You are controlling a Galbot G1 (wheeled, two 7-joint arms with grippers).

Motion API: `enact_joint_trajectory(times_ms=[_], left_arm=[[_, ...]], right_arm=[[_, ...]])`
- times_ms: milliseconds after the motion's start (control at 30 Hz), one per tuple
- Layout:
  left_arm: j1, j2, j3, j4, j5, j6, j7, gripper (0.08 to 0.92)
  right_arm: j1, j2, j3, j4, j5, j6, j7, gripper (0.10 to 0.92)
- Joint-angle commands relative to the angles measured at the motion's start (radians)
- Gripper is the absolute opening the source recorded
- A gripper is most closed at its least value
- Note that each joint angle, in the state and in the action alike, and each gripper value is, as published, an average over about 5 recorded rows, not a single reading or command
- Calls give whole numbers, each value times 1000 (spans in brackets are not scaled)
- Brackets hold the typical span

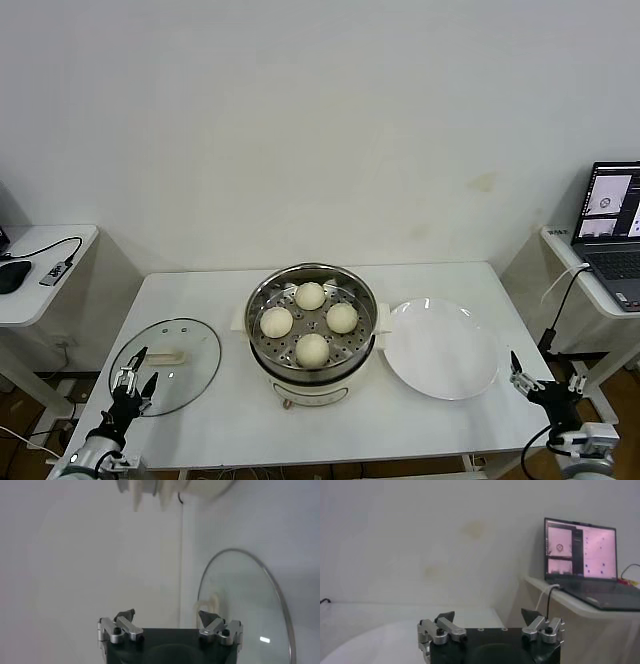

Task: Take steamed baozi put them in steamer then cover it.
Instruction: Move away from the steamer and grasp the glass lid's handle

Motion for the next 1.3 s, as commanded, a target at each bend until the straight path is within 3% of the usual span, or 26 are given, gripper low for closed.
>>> enact_joint_trajectory(times_ms=[33,867,1300], left_arm=[[-148,23,26,133,73,-5,9,823],[-334,26,121,334,85,-9,3,823],[-364,24,118,379,76,-30,5,821]], right_arm=[[-24,34,-2,2,0,-10,7,823],[-45,47,28,16,-3,-6,19,823],[-47,50,23,6,-20,3,17,823]])
